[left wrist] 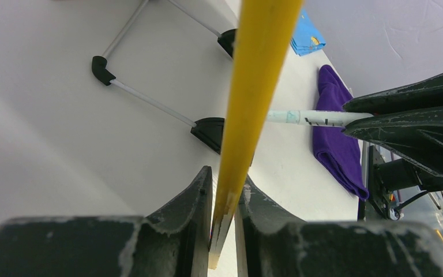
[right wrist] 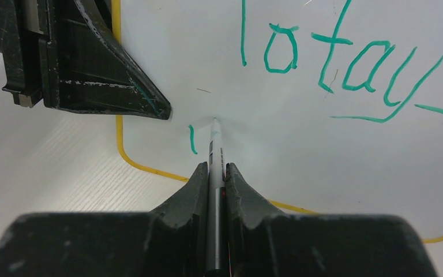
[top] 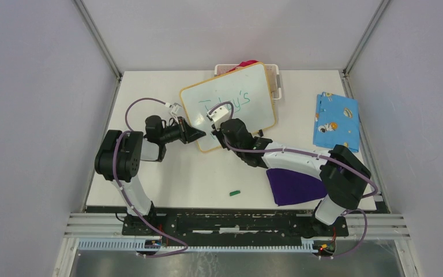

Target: Write a sentence on the whiteboard

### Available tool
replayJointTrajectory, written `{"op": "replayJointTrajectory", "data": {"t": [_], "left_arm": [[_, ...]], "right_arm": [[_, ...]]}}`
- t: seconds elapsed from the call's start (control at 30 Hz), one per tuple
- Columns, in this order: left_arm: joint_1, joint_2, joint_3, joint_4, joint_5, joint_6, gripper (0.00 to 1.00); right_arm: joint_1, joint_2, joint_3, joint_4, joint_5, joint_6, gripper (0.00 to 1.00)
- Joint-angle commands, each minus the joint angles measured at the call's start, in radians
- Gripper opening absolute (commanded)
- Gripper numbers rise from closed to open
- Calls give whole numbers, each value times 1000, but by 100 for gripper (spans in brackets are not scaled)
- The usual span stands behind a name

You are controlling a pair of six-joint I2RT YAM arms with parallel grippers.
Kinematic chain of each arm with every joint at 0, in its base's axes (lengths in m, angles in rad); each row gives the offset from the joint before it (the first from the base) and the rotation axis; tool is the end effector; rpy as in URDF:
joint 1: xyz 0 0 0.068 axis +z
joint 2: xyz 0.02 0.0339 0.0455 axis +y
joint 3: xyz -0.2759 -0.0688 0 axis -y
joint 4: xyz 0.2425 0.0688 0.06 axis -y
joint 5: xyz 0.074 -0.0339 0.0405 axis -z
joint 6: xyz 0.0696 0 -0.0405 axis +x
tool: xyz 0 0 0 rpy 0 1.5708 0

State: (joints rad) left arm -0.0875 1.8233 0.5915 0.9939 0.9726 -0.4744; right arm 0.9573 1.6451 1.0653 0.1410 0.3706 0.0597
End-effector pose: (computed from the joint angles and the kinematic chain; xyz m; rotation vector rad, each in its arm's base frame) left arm 0.3298 -0.0867 0.1452 0.3753 1.8457 -1.2626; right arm 0.2520 0.3141 0.2470 -0.6451 1.8818 0.2876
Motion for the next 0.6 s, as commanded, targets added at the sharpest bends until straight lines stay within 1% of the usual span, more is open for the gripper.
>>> {"op": "replayJointTrajectory", "data": {"t": [0.0,0.57], "left_arm": [[-8,19,16,-56,-71,37,25],[-11,16,16,-64,-73,42,25]], "right_arm": [[-3,10,-9,14,1,14,0],[-2,-14,-96,24,-31,46,0]]}}
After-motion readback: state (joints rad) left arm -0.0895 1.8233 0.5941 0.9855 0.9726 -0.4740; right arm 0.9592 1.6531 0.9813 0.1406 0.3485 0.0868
